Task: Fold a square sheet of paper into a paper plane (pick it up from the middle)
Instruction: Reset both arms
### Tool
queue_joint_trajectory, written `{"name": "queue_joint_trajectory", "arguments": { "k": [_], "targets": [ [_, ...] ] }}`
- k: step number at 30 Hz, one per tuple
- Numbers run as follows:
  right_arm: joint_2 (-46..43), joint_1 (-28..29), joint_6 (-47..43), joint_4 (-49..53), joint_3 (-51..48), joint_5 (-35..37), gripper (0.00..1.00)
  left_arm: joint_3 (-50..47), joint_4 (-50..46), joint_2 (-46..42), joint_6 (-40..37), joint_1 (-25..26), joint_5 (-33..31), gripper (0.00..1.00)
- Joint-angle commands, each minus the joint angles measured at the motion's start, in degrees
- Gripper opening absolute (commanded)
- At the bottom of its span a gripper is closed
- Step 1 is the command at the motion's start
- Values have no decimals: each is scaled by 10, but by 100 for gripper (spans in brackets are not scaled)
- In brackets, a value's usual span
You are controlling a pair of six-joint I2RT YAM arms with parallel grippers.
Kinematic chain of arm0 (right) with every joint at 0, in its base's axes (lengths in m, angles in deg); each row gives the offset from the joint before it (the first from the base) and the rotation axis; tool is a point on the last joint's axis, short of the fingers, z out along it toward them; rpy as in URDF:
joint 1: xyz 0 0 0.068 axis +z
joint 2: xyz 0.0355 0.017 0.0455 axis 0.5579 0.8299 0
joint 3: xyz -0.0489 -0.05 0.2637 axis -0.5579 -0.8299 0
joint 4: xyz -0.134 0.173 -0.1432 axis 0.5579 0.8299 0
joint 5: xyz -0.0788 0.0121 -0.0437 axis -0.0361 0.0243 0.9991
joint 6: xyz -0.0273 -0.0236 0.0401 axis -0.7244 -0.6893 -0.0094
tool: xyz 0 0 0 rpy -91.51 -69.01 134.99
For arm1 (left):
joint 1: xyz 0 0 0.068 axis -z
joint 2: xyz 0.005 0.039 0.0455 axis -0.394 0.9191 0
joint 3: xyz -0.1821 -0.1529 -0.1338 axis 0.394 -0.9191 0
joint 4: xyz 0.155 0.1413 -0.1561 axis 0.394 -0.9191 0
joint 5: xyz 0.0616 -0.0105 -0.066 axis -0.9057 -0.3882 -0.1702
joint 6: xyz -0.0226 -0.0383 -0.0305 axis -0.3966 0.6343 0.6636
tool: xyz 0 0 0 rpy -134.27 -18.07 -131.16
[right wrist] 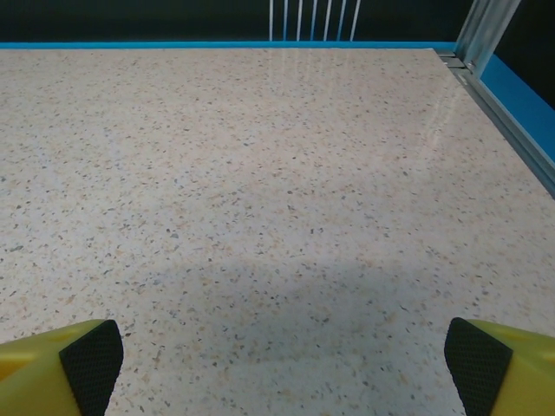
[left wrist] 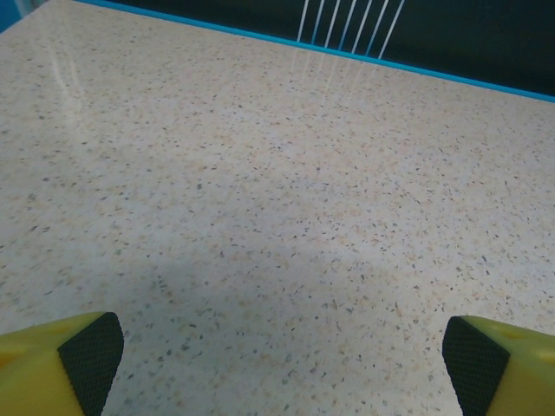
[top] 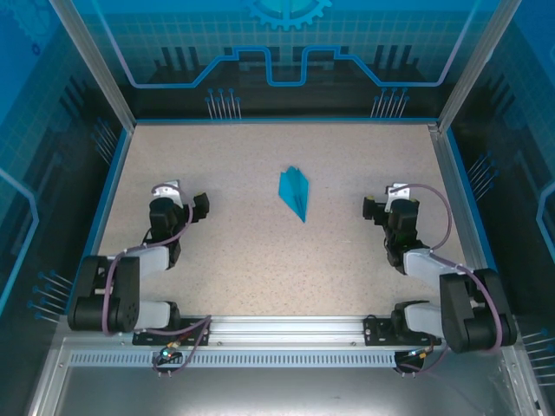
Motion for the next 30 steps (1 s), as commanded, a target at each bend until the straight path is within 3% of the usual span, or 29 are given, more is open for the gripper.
{"name": "queue_joint_trajectory", "arguments": {
  "k": [1, 12, 16, 30],
  "targets": [
    [31, -9, -27, -80, 8, -22, 99, 15, 54, 39, -25, -6, 49, 98],
    [135, -9, -44, -170, 13, -50, 99, 26, 66, 75, -32, 1, 44, 98],
    [138, -4, -43, -125, 39, -36, 99, 39, 45, 78, -49, 23, 10, 98],
    [137, -4, -42, -120, 41, -36, 99, 46, 31, 79, -59, 29, 16, 99]
  ]
}}
